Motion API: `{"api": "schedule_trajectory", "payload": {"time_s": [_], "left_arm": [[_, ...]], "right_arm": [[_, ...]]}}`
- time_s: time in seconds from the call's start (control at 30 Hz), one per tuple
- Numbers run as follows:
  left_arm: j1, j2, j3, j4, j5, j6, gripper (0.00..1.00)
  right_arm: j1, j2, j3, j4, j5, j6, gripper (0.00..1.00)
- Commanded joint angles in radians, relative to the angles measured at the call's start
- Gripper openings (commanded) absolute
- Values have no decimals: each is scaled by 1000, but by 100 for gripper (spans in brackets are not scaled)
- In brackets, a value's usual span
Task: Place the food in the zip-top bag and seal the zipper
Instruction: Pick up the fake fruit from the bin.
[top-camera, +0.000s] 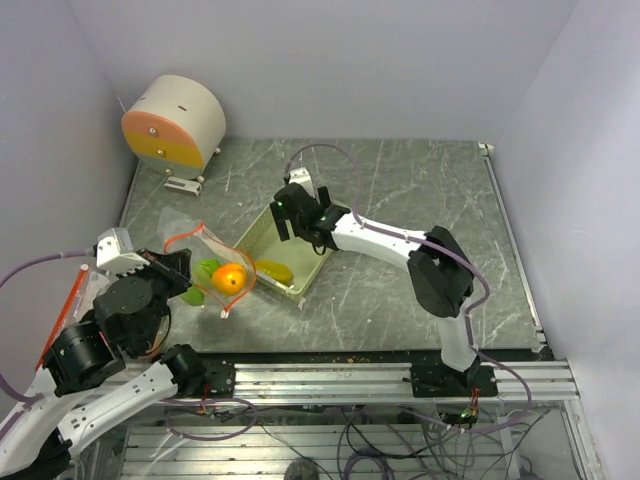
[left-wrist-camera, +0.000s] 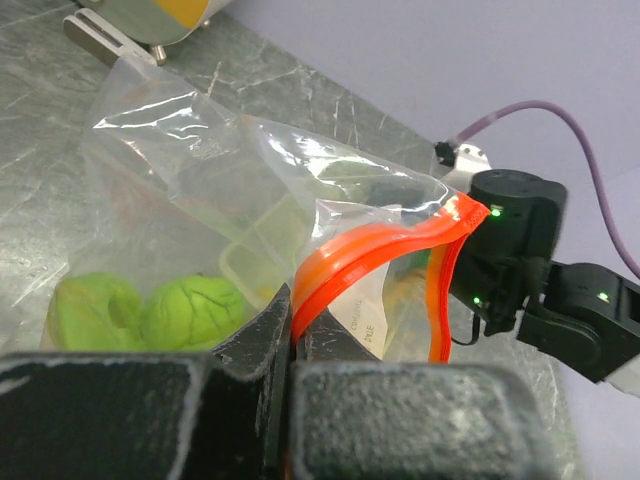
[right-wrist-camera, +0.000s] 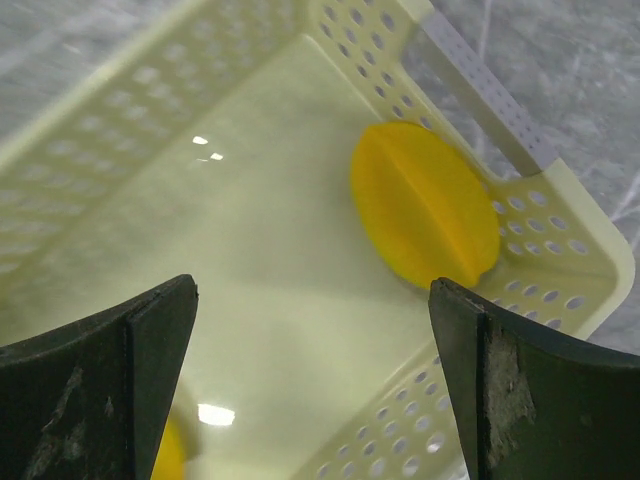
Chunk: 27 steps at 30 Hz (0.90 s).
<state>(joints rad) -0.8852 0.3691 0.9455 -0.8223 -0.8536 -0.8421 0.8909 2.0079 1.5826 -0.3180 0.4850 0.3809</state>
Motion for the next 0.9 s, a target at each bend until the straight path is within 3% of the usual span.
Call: {"api": "schedule_trajectory", "payload": {"time_s": [0.0,0.17,0.57,0.63,0.87], "left_arm": [[5,-15,14,-28,-29,6,7],[5,-34,10,-27,-35,11,7],[5,-45,13,-62,-48,-8,7],[5,-44,14,-67,-49,-11,7],[5,-43,6,-69,-48,-21,7]], "right_arm": [[-44,56,12,-30,111,-102,100],[-56,110,1,24,210,-200,100],[-89,205,5,96,52,-253,94],[-89,205,5,96,50,-250,87],[-90,100,-65,152,40,-228,49]]}}
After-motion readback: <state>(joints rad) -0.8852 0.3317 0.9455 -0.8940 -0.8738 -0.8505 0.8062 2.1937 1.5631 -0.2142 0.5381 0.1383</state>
